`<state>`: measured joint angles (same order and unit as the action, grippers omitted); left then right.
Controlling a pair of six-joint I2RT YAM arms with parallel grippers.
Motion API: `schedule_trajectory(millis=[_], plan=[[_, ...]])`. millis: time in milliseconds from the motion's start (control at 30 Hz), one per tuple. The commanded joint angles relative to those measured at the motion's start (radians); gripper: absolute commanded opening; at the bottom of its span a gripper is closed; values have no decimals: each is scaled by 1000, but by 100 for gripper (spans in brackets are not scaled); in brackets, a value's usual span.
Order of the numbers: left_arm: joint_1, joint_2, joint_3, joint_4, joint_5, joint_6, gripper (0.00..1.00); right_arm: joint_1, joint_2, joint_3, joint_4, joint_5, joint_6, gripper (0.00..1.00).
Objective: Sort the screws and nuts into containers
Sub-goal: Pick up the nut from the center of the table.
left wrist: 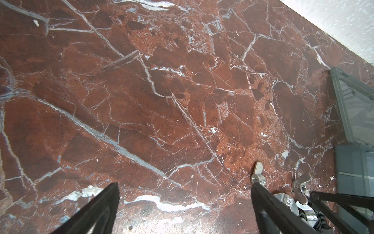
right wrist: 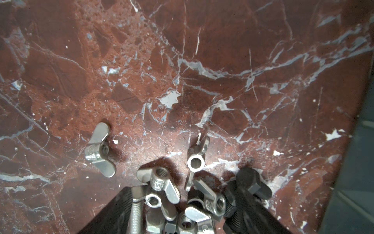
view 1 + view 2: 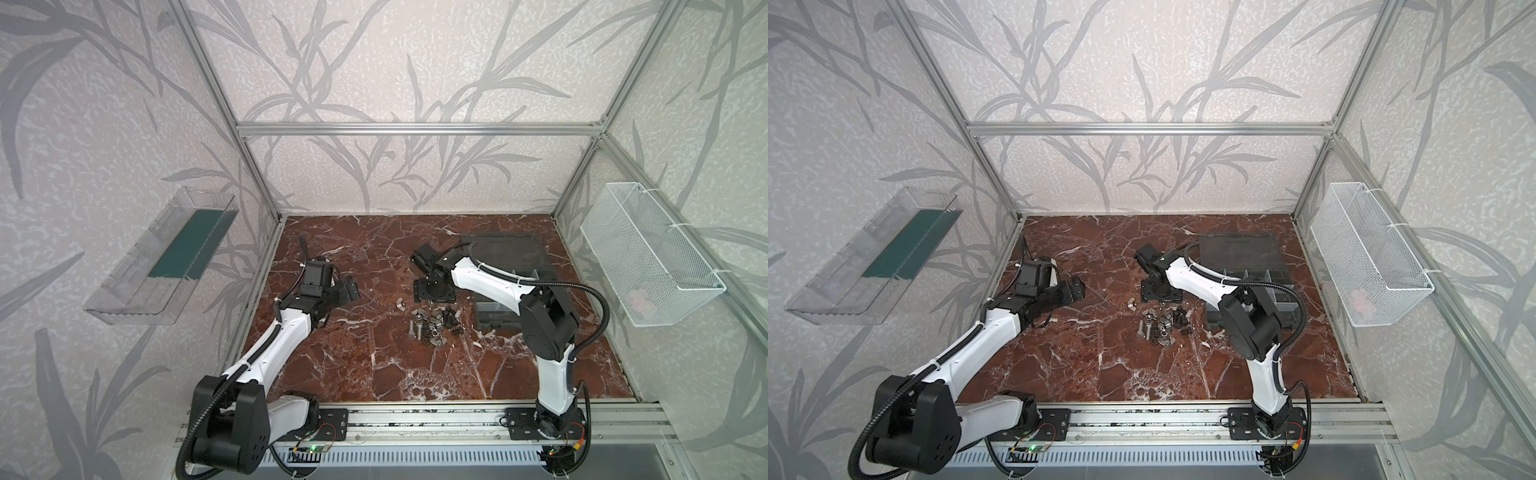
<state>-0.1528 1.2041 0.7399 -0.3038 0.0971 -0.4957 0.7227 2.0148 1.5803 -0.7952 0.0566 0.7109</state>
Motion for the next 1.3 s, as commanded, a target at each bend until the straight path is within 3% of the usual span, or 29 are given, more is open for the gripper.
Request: schedule_trajectory(millis=[0,767,1267], plan=[[-5,1,17,-11,-18,15,99,4,21,34,-50,34,4,79],[-5,9,13,12,6,22,99,-2,123,128,-97,83,-27,70],[-7,17,9,25,28,20,99,-19,159,109,-59,65,-49,51]])
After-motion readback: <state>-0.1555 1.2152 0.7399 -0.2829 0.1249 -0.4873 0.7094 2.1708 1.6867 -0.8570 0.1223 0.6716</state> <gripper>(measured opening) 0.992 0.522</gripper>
